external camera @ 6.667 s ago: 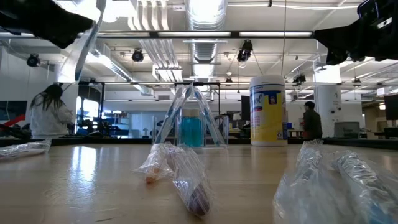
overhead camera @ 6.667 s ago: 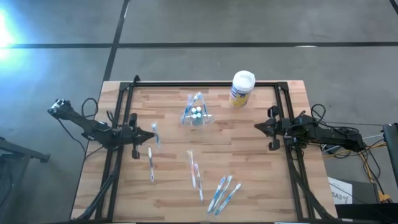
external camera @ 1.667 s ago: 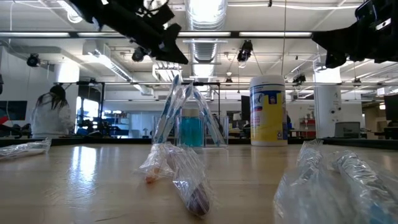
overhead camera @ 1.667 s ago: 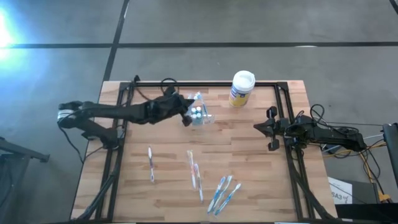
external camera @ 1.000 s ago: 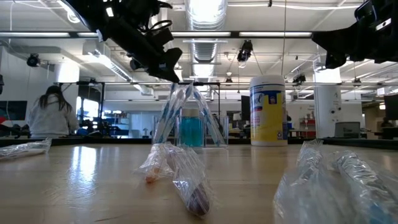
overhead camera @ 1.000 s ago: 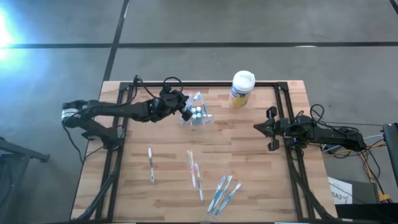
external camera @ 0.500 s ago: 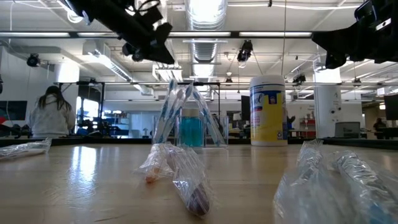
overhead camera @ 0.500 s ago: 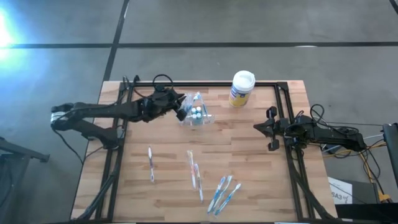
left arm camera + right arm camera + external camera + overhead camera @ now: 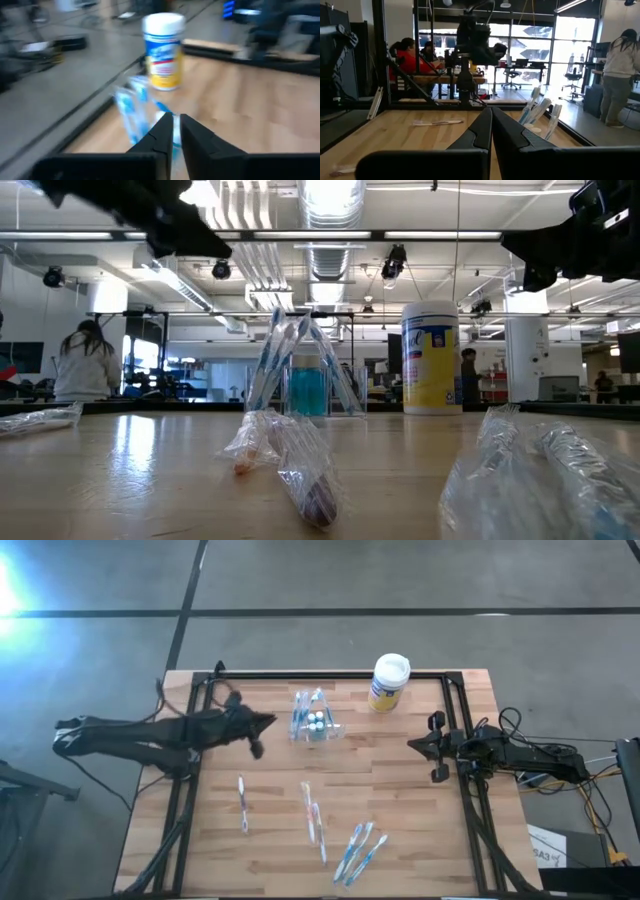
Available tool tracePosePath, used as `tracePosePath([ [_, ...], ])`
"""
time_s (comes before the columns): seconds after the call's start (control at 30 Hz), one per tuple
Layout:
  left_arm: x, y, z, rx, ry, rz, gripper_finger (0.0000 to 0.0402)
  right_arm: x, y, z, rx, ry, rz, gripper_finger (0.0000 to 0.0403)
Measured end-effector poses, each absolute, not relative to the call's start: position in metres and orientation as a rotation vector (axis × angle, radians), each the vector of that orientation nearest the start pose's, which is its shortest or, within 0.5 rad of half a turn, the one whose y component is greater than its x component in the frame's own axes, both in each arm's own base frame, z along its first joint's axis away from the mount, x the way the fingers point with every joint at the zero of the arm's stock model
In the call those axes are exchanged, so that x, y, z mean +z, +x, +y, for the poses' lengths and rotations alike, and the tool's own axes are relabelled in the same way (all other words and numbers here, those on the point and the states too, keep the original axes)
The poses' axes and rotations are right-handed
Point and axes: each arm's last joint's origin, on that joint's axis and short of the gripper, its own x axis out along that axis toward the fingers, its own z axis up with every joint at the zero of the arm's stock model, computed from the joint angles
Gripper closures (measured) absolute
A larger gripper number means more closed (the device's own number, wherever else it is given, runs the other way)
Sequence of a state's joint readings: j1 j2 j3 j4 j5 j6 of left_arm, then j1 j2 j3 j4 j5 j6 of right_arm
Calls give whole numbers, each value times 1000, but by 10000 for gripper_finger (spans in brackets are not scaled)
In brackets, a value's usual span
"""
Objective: Pick & Place toothbrushing station
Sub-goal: Put the blue toothbrush into the transparent organizer
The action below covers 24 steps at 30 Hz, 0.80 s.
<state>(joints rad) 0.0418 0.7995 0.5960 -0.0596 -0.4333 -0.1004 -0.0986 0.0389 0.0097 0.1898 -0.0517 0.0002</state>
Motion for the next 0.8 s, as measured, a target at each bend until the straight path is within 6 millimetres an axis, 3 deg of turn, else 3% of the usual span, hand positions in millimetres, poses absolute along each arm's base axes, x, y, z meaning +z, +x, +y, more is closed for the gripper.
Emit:
tracePosePath([
  [0.13, 251, 160, 12, 265, -113, 134, 395, 182, 98, -8, -47, -11, -157, 394],
  [0.23, 239, 153, 7, 137, -165, -7, 395, 183, 98, -8, -49, -13, -172, 394],
  [0.5, 204, 138, 4, 74, -141, -45, 398, 185, 98, -8, -53, -17, -187, 394],
  [0.8, 191, 137, 4, 76, -214, -2, 397, 184, 98, -8, -57, -20, -181, 394],
])
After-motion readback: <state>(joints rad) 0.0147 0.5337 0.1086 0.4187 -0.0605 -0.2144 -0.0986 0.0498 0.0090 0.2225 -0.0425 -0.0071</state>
